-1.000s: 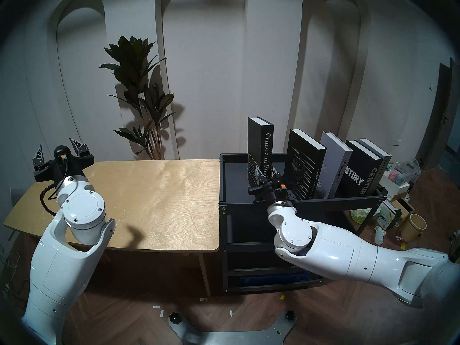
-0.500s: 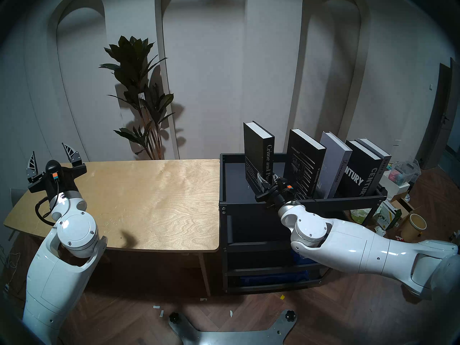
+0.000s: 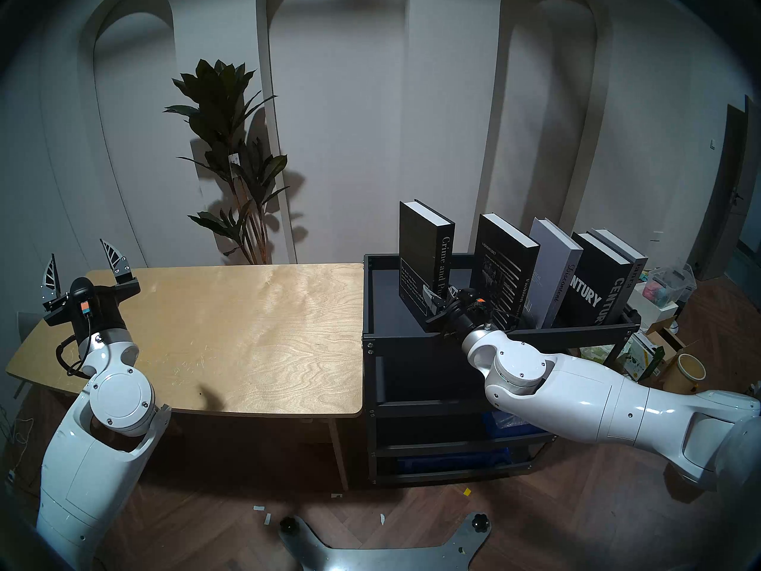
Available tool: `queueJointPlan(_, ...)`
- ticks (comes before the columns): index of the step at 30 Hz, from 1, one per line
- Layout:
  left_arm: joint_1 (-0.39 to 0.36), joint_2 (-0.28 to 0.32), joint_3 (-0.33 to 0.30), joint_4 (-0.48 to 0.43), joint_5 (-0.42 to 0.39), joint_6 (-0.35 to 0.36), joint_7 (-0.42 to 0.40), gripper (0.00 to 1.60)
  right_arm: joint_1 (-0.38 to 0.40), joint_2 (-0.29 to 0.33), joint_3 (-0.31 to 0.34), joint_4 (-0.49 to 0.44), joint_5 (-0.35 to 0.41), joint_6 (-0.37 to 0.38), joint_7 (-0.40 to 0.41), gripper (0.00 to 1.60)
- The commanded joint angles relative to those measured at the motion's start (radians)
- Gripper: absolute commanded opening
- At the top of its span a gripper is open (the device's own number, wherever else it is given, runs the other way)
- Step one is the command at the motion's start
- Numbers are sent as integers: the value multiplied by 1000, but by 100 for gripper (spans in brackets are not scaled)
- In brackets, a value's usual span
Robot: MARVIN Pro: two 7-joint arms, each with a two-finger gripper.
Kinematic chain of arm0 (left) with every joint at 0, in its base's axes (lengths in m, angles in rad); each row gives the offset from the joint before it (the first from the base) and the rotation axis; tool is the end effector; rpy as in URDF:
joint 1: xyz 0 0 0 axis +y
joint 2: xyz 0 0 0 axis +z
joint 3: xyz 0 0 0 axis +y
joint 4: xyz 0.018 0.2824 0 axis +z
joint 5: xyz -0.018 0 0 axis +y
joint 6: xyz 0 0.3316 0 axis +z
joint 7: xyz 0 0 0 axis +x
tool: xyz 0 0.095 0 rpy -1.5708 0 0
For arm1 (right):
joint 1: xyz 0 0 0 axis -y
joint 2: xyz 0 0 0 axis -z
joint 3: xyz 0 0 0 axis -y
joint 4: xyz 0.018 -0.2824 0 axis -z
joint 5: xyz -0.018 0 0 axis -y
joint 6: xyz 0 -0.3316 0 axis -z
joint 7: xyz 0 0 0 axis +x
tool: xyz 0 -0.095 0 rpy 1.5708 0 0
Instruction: Move the books from the display table onto the shelf, standing them upright with spines facing out and tallest at one end
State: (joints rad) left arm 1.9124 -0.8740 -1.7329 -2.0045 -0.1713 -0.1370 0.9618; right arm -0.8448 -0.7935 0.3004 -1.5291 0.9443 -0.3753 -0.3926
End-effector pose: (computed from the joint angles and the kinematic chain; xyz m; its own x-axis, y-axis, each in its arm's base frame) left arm 0.3326 0.1971 -0.1400 -0.2922 -0.4699 0.8329 0.7304 -0.6719 -0.1228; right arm 0.4688 0.0524 -0.2684 -0.0594 0.0001 0.9982 0.3726 -0.9277 0.0223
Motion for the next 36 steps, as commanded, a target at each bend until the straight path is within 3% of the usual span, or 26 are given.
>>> queueJointPlan(1, -5, 8, -14, -8, 12, -13, 3, 160, 0, 7, 7, -23, 2, -4, -17, 0)
queueJointPlan(17, -5, 6, -15, -8, 13, -14, 1, 160, -10, 10, -9, -28, -2, -10, -44, 0)
queueJointPlan(18, -5, 6, -15, -8, 13, -14, 1, 160, -12, 7, -9, -28, -2, -14, -50, 69)
queueJointPlan(19, -5, 6, -15, -8, 13, -14, 1, 160, -12, 7, -9, -28, -2, -14, -50, 69)
queueJointPlan(20, -5, 7, -15, -8, 13, -14, 1, 160, -13, 7, -9, -29, -2, -15, -53, 160)
queueJointPlan(36, -5, 8, -14, -7, 12, -14, 2, 160, 3, 12, 2, -49, -13, -16, -81, 160)
